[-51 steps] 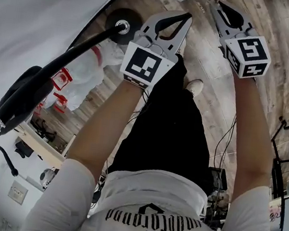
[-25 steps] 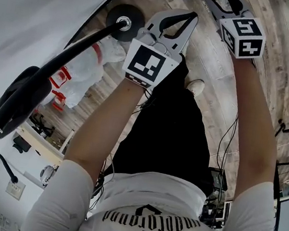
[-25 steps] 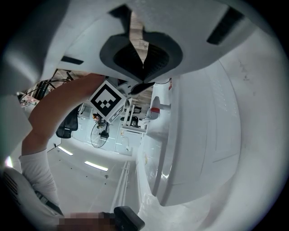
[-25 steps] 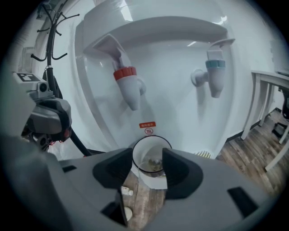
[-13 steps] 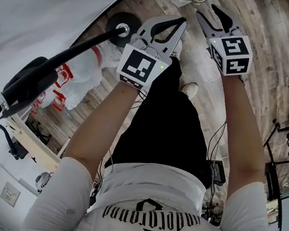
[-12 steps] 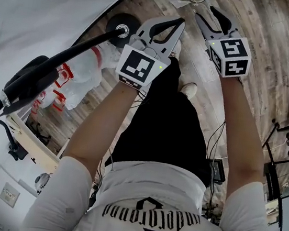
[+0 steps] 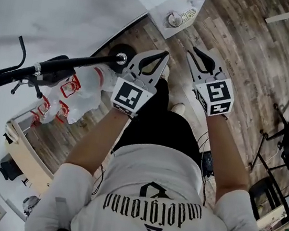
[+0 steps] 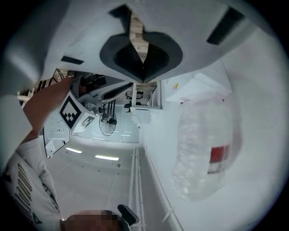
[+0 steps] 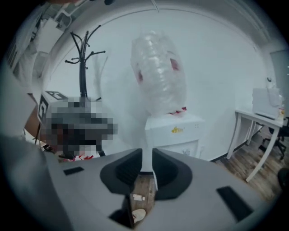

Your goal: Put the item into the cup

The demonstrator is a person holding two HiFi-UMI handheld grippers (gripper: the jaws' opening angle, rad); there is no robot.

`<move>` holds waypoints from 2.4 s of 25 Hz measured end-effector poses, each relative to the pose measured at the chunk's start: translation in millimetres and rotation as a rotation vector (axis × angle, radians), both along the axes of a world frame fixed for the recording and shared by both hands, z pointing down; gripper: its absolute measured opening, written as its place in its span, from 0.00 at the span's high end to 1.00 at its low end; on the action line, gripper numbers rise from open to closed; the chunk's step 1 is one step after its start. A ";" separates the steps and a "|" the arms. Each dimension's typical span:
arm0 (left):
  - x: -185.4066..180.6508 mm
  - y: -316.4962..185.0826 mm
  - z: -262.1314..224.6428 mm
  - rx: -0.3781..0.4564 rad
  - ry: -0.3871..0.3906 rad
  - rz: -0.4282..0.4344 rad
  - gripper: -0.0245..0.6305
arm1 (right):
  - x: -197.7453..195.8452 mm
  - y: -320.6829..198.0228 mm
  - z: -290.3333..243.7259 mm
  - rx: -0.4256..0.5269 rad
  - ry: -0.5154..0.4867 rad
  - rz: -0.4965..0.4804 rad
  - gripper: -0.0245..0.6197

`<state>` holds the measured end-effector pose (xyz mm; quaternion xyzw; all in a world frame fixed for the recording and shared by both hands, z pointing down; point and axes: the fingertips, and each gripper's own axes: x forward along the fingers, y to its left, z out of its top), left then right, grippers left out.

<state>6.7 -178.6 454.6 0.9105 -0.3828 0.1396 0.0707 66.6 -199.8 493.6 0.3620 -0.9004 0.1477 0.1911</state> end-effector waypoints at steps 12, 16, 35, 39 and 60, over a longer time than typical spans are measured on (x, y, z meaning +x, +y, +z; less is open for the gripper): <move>20.9 112.0 -147.3 0.130 0.071 0.017 0.95 | 31.4 132.7 -188.2 0.233 -0.082 -0.061 0.95; 23.6 136.9 -182.0 0.162 0.103 0.023 0.95 | 34.5 173.6 -229.5 0.269 -0.120 -0.066 0.95; 5.8 230.0 -272.1 0.195 0.088 0.030 0.95 | 40.7 256.1 -295.3 0.372 -0.150 -0.094 0.95; -10.1 249.7 -277.5 0.202 0.087 0.084 0.95 | 24.4 278.8 -300.5 0.391 -0.143 -0.070 0.95; -199.6 410.7 -268.9 0.181 0.126 0.299 0.95 | -139.2 453.7 -301.7 0.436 -0.092 0.136 0.95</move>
